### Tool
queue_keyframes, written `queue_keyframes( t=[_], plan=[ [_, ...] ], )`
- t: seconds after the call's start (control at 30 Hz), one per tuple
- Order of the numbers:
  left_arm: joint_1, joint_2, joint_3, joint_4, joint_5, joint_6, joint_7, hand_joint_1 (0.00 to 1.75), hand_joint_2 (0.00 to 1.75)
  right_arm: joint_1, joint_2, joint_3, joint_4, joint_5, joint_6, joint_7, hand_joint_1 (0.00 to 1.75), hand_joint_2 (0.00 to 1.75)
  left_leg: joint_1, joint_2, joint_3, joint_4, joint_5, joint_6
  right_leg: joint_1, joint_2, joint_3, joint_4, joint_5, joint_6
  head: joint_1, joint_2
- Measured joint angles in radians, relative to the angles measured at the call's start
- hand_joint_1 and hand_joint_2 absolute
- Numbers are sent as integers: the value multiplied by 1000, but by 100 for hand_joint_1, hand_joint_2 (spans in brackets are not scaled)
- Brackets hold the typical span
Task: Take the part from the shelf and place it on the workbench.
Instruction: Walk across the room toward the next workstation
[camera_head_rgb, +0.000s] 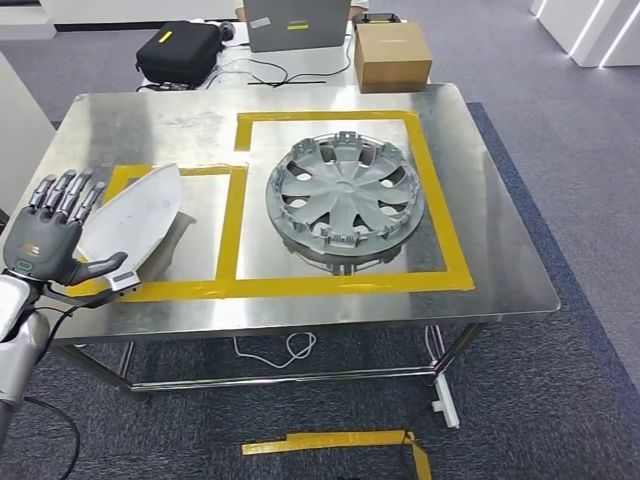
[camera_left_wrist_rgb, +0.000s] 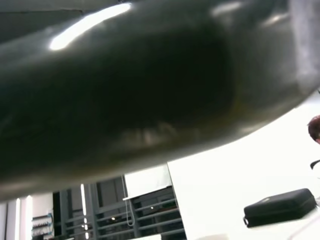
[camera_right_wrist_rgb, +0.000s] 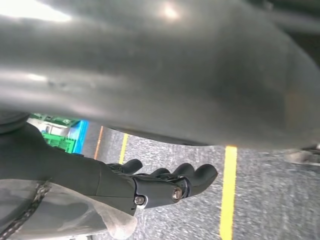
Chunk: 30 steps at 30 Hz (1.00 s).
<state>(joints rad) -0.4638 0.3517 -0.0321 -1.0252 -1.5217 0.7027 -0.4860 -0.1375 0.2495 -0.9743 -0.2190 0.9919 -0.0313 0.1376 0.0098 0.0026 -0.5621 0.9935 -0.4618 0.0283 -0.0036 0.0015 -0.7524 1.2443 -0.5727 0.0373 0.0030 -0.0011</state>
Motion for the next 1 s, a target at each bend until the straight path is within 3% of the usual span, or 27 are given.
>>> queue_keyframes(
  t=[0.03,0.07,0.1,0.13,0.2,0.27,0.33,0.37,0.43,0.5,0.53,0.57,0.6,0.67,0.73,0.77,0.87,0.93,1.0],
  plan=[
    [4,-1,-1,0,-2,0,4,0,0,1,0,0,0,1,0,0,0,0,0,0,-14,1,10,-1,0,0,0,43,-10,1,0,0],
    [10,0,-2,-2,-4,0,10,0,0,2,0,0,0,3,0,0,0,0,0,1,-27,2,20,-2,0,0,17,54,-2,1,0,0],
    [19,2,-4,-6,-4,0,15,0,0,3,0,1,0,7,-1,0,0,0,0,1,-39,2,28,-5,0,0,53,24,20,0,0,0],
    [29,6,-5,-12,-2,0,19,0,0,4,0,2,0,10,-1,0,0,0,0,1,-48,3,35,-8,0,0,103,-33,42,-3,0,0],
    [49,14,-6,-30,8,0,21,0,0,7,0,3,0,16,-2,0,0,0,-3,1,-61,5,49,-17,2,1,217,-186,50,-11,-1,0],
    [64,19,-4,-45,13,0,21,0,0,11,0,4,1,18,-3,-1,0,0,-4,1,-68,5,66,-27,5,1,272,-268,37,-17,-2,0],
    [80,23,-3,-56,14,0,21,0,0,16,0,4,2,19,-3,-2,0,0,-1,0,-72,2,78,-38,4,0,265,-276,46,-28,-1,0],
    [90,25,-2,-61,14,0,22,0,0,19,0,4,2,19,-3,-3,0,0,0,0,-76,9,67,-44,3,-1,259,-277,55,-36,-2,0],
    [110,31,2,-71,14,0,24,0,0,22,-1,4,3,19,-5,-3,0,0,3,-1,-98,70,-2,-53,1,-4,242,-281,74,-52,-7,0],
    [131,34,7,-75,16,0,26,0,0,26,-1,4,3,17,-6,-3,0,0,4,-1,-127,200,-97,-60,4,-5,218,-279,93,-59,-11,0],
    [142,35,10,-76,16,0,25,0,0,28,-1,4,3,16,-6,-3,0,0,4,-1,-134,259,-123,-61,6,-5,204,-277,103,-59,-11,0],
    [152,35,12,-76,17,0,24,0,0,31,-1,4,3,16,-6,-3,0,0,4,-1,-128,290,-124,-62,7,-5,190,-274,111,-59,-11,0],
    [159,36,15,-76,17,0,23,0,0,33,-1,4,3,15,-6,-3,0,0,4,-1,-108,287,-104,-60,8,-5,175,-269,119,-57,-11,0],
    [164,37,19,-80,18,0,22,0,0,34,-1,4,3,16,-7,-3,0,0,3,-1,-29,186,-53,-54,9,-6,147,-257,131,-53,-11,0],
    [166,40,26,-84,21,0,17,0,0,34,-1,4,3,17,-9,-3,0,0,-1,-3,56,52,-55,-45,11,-6,127,-246,142,-46,-11,0],
    [168,41,31,-86,25,0,12,0,0,34,-1,4,4,17,-11,-3,0,0,-4,-3,79,10,-65,-41,12,-7,121,-245,150,-42,-11,0],
    [178,39,44,-89,32,0,-11,0,0,38,-1,4,5,18,-13,-3,0,0,-6,-1,77,-16,-56,-24,12,-3,112,-246,165,-26,-11,0],
    [182,31,52,-89,32,0,-26,0,0,39,-1,4,6,18,-13,-3,0,0,-1,4,60,-21,-35,-8,11,0,90,-199,108,-14,-7,0],
    [185,24,62,-89,32,0,-35,0,0,39,-2,4,6,18,-13,-3,0,0,0,6,37,-19,-16,0,7,1,52,-76,9,-7,-3,0]
  ],
)
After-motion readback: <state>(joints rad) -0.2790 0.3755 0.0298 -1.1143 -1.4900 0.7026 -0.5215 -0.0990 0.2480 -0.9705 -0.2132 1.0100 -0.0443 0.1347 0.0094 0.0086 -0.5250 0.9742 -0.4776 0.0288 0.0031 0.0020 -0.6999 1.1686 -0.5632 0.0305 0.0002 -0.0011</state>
